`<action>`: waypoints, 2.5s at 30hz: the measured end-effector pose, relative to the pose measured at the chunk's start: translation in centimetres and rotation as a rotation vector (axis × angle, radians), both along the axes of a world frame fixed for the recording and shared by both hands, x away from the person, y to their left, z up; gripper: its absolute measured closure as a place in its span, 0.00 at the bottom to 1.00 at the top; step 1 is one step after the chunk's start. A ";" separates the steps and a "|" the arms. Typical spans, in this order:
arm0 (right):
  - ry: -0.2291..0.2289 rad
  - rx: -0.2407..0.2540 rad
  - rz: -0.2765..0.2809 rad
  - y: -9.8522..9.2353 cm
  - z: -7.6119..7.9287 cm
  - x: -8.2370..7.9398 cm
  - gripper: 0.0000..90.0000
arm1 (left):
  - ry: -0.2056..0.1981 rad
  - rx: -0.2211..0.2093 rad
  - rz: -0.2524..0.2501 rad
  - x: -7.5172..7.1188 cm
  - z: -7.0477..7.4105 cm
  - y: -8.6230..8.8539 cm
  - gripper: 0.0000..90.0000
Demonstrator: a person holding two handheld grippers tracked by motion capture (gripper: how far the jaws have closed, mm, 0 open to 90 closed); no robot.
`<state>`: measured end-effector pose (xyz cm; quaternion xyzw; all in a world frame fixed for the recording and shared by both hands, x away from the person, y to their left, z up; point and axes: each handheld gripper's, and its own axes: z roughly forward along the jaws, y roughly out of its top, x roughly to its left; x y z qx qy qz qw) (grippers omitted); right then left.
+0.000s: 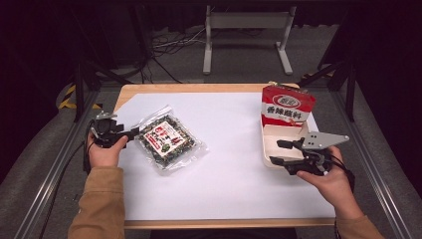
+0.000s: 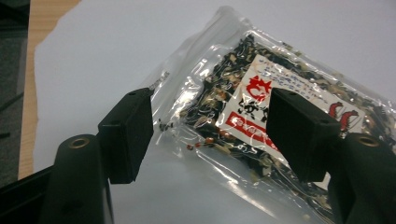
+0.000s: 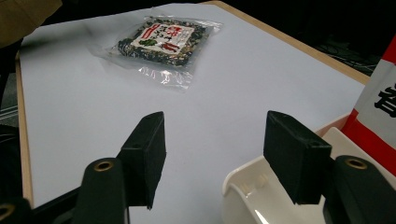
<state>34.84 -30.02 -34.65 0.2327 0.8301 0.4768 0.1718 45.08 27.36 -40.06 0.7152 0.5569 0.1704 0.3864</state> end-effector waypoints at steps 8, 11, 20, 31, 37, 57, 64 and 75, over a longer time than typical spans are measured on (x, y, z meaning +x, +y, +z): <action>0.003 -0.002 0.005 0.3 -0.2 0.0 0.42 | 0.106 -0.033 0.022 0.9 -1.4 0.6 0.38; 0.005 0.000 0.006 0.4 -0.2 -0.1 0.42 | 0.141 -0.030 0.025 1.2 -2.1 0.9 0.41; 0.009 0.008 0.005 0.4 -0.3 -0.2 0.41 | 0.243 -0.096 0.027 1.6 -2.9 1.2 0.51; 0.009 0.012 -0.001 0.4 -0.3 -0.4 0.40 | 0.288 -0.102 0.038 2.3 -3.7 0.9 0.47; 0.008 0.013 -0.004 0.3 -0.3 -0.5 0.39 | 0.287 -0.100 0.050 2.5 -3.6 0.4 0.47; 0.008 0.014 -0.015 0.1 -0.4 -0.6 0.39 | 0.153 -0.002 0.156 4.2 -3.8 -1.0 0.31; 0.010 0.025 -0.021 -0.2 -0.4 -0.6 0.38 | 0.139 -0.032 0.138 4.8 -4.2 -0.7 0.29; 0.015 0.021 -0.014 0.2 -0.6 -0.6 0.38 | 0.083 -0.052 0.122 4.6 -3.4 -0.4 0.29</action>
